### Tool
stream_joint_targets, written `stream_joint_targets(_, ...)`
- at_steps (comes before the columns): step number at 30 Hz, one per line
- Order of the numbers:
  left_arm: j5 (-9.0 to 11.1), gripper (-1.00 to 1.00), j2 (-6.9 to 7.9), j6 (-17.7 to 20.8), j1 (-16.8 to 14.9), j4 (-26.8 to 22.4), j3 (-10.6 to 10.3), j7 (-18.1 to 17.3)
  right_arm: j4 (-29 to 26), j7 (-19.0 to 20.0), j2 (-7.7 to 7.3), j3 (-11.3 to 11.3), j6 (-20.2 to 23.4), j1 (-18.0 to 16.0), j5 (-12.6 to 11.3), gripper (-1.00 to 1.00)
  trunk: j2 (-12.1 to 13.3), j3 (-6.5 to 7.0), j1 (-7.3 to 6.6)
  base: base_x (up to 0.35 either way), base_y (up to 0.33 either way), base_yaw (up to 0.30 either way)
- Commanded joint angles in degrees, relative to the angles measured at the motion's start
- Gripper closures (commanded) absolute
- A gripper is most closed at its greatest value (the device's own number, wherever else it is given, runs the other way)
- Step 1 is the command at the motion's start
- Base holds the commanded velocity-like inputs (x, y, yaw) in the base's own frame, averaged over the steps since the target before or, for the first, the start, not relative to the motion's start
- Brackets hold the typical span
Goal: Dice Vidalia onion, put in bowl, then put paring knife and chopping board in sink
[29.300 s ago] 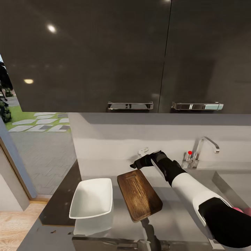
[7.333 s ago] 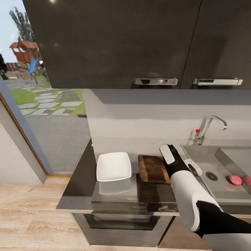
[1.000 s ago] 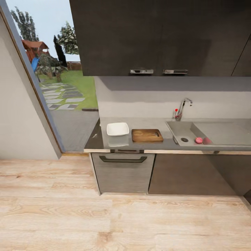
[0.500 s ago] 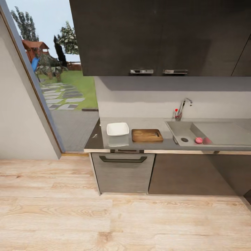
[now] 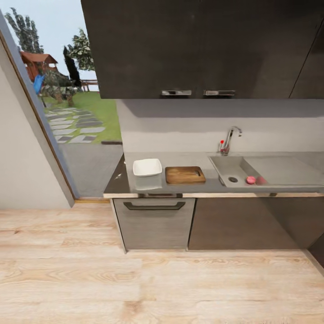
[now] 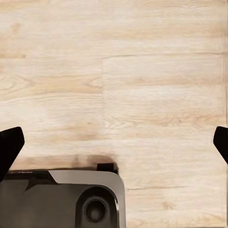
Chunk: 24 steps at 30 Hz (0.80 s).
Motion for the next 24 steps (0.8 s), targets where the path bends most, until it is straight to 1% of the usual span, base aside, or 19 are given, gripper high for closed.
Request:
stream_joint_targets(1, -0.2, -1.00, 0.00, 0.0, 0.0, 0.0, -0.1, 0.4, 0.0, 0.3, 0.00, -0.5, -0.2, 0.0, 0.3, -1.00, -0.1, -0.06, 0.04, 0.000, -0.185, -0.218)
stream_joint_targets(5, -0.3, -1.00, -0.02, -0.1, 0.0, 0.2, -0.1, 0.4, 0.0, 0.3, 0.06, -0.5, -0.2, 0.0, 0.3, -1.00, -0.1, 0.13, 0.04, 0.018, -0.234, -0.225)
stream_joint_targets(9, -0.3, -1.00, -0.03, -0.1, 0.0, 0.3, -0.1, 0.4, 0.0, 0.3, 0.05, -0.5, -0.2, 0.0, 0.3, -1.00, -0.1, 0.23, 0.04, 0.062, -0.289, -0.115)
stream_joint_targets(24, -0.3, -1.00, -0.21, -0.1, 0.0, 0.3, -0.1, 0.5, 0.0, 0.4, 0.11, -0.4, -0.2, 0.0, 0.3, -1.00, -0.1, 0.27, 0.04, 0.014, -0.310, -0.011)
